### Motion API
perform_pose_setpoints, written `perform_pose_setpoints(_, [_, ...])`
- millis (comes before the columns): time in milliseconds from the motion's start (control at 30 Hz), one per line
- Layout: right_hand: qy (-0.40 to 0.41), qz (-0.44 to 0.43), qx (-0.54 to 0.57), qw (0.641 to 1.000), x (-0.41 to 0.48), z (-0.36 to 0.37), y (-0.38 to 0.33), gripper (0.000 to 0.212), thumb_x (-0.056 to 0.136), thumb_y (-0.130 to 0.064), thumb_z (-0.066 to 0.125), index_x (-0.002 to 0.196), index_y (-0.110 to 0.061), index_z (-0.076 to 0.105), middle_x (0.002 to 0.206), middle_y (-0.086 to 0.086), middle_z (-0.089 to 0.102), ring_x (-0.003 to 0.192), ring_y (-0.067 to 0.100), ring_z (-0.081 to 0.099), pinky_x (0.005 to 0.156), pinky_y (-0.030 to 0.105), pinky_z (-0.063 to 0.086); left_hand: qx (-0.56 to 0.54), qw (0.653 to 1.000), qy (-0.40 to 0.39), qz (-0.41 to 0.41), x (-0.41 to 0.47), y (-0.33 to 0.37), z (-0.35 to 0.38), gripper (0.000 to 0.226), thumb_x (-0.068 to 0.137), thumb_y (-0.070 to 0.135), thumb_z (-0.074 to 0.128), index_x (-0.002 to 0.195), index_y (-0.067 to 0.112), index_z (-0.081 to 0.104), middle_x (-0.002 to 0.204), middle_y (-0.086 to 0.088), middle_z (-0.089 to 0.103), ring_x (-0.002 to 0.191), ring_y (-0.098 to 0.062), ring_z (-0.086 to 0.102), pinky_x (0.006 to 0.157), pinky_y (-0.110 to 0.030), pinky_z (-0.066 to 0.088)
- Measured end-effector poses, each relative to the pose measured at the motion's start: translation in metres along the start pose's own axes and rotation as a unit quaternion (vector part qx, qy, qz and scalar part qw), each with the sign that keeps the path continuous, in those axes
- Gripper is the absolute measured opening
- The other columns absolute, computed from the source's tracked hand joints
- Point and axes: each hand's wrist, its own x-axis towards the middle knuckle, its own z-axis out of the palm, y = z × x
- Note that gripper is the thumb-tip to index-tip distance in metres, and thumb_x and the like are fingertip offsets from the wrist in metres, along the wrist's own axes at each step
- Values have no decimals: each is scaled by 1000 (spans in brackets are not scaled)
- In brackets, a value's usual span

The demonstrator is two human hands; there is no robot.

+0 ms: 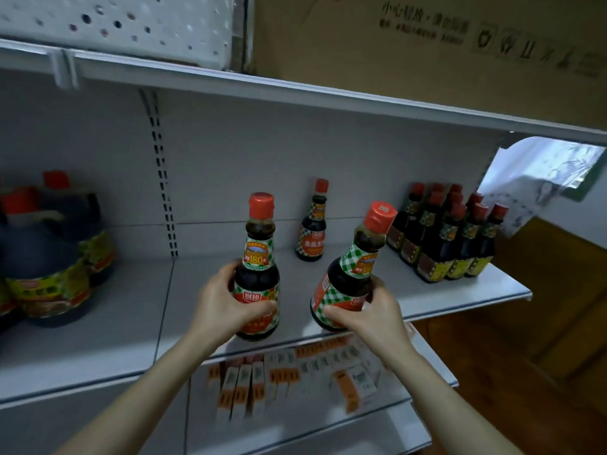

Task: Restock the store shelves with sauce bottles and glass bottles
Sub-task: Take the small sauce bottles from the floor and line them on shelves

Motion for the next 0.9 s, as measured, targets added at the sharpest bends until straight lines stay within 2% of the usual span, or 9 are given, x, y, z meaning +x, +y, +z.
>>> perform_pose_setpoints(133, [3, 13, 7, 1000, 42, 8, 13, 71, 60, -25, 85, 120, -16, 48, 107, -5, 59, 100, 14, 57, 89, 33, 49, 22, 1000, -1, 9, 43, -10, 16, 61, 60, 7, 83, 105, 29, 49, 85, 24, 50, 79, -3, 51, 76, -23, 39])
perform_pose_setpoints(267, [-1, 33, 7, 999, 78, 17, 29, 65, 61, -21, 85, 114, -16, 47, 102, -4, 58, 95, 13, 56, 81, 26, 47, 18, 1000, -1, 0, 73, -23, 32, 58, 61, 6, 81, 85, 44, 44, 83, 27, 50, 75, 8, 49, 70, -20, 39])
perform_pose_setpoints(333, [-3, 31, 2, 1000, 92, 23, 38, 62, 60, -17, 85, 110, -16, 49, 98, -4, 59, 92, 13, 58, 73, 20, 46, 24, 1000, 4, -11, 83, -28, 39, 54, 61, 7, 82, 87, 39, 46, 85, 23, 51, 77, 1, 51, 73, -21, 39])
perform_pose_setpoints(400, [-6, 31, 6, 999, 106, 28, 49, 65, 59, -15, 85, 114, -12, 50, 98, -4, 60, 91, 13, 58, 73, 18, 45, 34, 999, 19, -17, 90, -36, 46, 55, 61, 7, 82, 95, 32, 46, 89, 15, 52, 83, -7, 50, 77, -23, 38])
perform_pose_setpoints(533, [-46, 64, 27, 997, 131, 36, 70, 72, 60, -19, 85, 121, -14, 48, 105, -5, 59, 95, 14, 59, 78, 23, 46, 29, 997, 63, -32, 95, -50, 57, 60, 58, 6, 84, 101, 29, 48, 93, 13, 54, 86, -8, 52, 78, -23, 39])
perform_pose_setpoints(667, [-81, 79, 19, 993, 149, 41, 83, 71, 62, -18, 84, 123, -12, 48, 115, 2, 61, 91, 11, 54, 73, 19, 42, 25, 993, 101, -50, 98, -58, 67, 62, 59, 5, 84, 105, 27, 50, 101, 7, 56, 92, -11, 53, 80, -24, 39])
perform_pose_setpoints(767, [-97, 81, 28, 992, 157, 41, 87, 71, 64, -18, 83, 125, -12, 46, 118, 3, 60, 91, 10, 52, 76, 20, 43, 45, 991, 122, -39, 97, -62, 76, 62, 58, 7, 84, 104, 30, 49, 98, 12, 56, 89, -8, 52, 74, -17, 39])
perform_pose_setpoints(833, [-104, 77, 37, 991, 159, 41, 89, 71, 66, -19, 82, 126, -12, 45, 111, -1, 58, 91, 11, 52, 78, 22, 42, 49, 990, 126, -40, 97, -64, 79, 62, 59, 8, 84, 99, 36, 48, 94, 20, 53, 85, -3, 52, 69, -10, 38])
perform_pose_setpoints(900, [-116, 72, 47, 990, 158, 40, 90, 71, 67, -20, 81, 126, -14, 44, 106, -6, 54, 93, 11, 52, 79, 24, 42, 56, 989, 128, -44, 96, -67, 83, 63, 59, 11, 85, 101, 38, 47, 97, 17, 54, 87, -5, 53, 73, -15, 42])
